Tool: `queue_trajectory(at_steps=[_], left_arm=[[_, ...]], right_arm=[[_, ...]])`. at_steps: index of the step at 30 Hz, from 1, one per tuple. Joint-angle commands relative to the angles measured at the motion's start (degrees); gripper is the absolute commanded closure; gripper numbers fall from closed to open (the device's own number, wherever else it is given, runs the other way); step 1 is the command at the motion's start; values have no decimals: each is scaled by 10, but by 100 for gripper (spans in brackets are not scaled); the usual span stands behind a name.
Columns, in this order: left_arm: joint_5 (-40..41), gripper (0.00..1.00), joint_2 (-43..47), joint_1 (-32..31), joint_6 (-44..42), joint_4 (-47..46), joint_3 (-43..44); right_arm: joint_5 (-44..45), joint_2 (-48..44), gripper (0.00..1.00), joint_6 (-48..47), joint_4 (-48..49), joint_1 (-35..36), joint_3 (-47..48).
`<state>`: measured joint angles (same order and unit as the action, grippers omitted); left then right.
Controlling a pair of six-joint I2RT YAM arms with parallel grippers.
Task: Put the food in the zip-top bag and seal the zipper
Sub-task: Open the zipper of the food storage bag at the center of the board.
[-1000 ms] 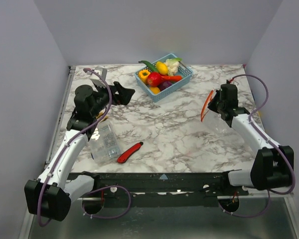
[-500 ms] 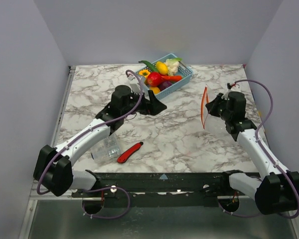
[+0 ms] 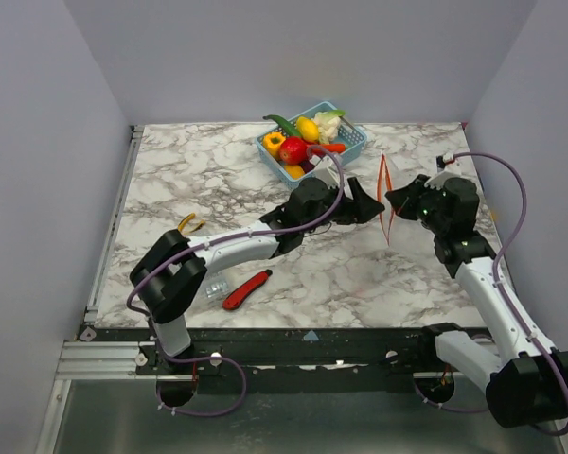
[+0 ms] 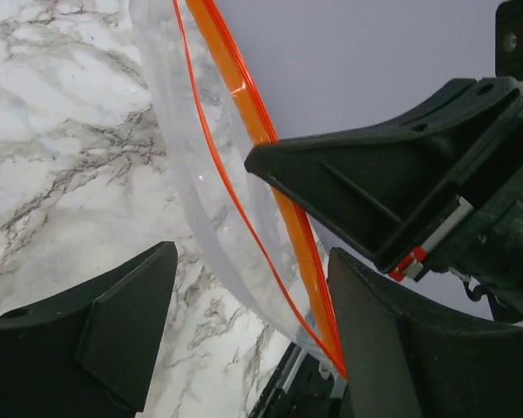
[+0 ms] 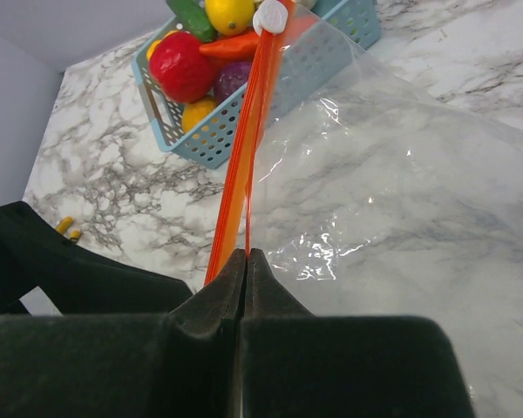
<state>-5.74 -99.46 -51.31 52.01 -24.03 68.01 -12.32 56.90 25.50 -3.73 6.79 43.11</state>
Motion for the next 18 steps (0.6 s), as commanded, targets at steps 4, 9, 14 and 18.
queue_trajectory(at_steps=[4, 9, 14, 18], left_arm=[[80, 47, -46, -12, 24, 19, 67], [70, 59, -71, -12, 13, 67, 98], [95, 81, -75, -10, -30, 134, 118], [120, 100, -57, 0, -80, 180, 117]], right_arm=[[-26, -40, 100, 12, -13, -1, -2], [-37, -46, 100, 17, -37, -1, 23], [14, -44, 100, 10, -90, -1, 54], [187, -56, 100, -1, -177, -1, 97]])
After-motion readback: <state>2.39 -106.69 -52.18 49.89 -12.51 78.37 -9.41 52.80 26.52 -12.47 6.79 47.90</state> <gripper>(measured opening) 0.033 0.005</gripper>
